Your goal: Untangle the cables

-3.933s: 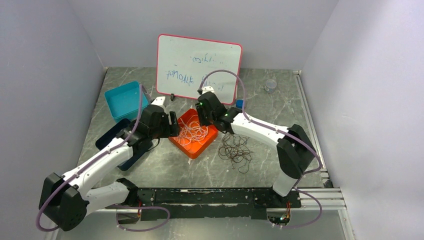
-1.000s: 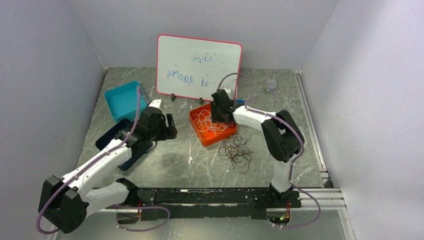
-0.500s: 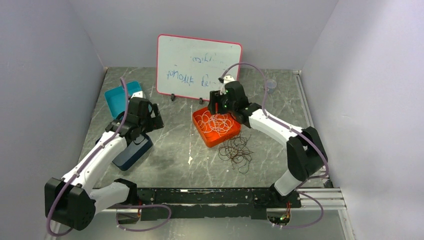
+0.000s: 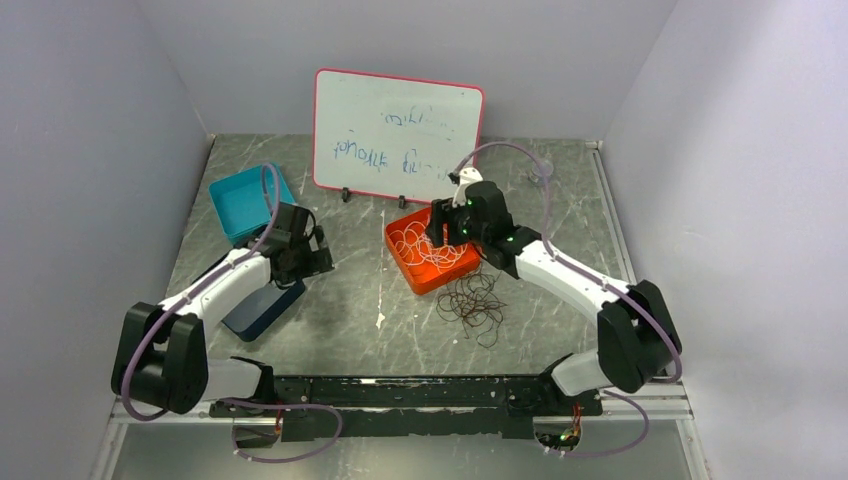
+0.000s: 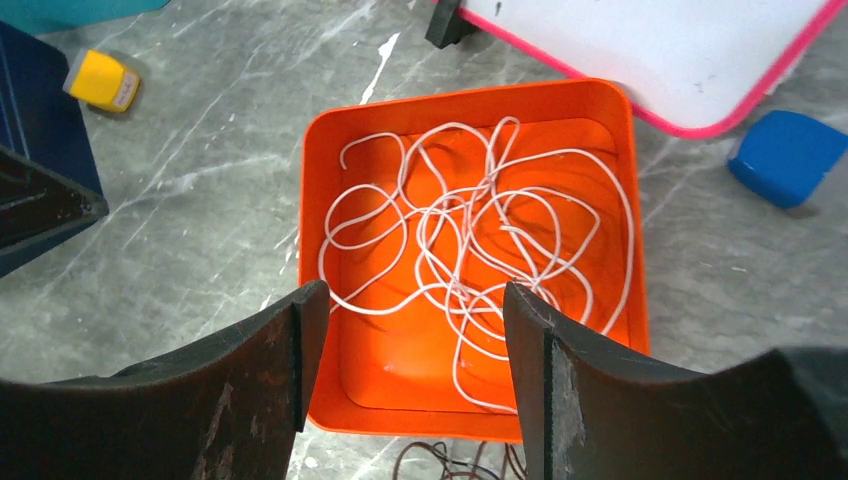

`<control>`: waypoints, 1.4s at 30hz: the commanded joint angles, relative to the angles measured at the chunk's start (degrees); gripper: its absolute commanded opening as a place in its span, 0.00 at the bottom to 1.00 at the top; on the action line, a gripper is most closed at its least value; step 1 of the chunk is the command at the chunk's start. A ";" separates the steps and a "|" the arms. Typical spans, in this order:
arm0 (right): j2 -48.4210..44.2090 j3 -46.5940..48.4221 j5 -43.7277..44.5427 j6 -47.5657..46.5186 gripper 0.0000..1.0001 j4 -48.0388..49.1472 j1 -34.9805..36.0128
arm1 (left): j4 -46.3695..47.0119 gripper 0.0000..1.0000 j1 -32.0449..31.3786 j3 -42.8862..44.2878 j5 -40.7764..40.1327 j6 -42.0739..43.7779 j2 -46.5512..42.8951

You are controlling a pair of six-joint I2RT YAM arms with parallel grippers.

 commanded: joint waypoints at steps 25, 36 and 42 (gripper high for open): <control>-11.94 -8.76 7.27 5.32 0.68 3.23 -0.03 | 17.43 0.73 -19.58 19.04 16.93 4.05 19.48; -11.77 -8.21 7.51 5.11 0.68 2.19 -0.03 | 18.53 0.59 -12.06 18.73 19.53 6.25 20.58; -11.82 -8.61 7.38 5.16 0.68 2.35 0.01 | 18.46 0.61 -6.29 17.60 21.32 7.40 18.54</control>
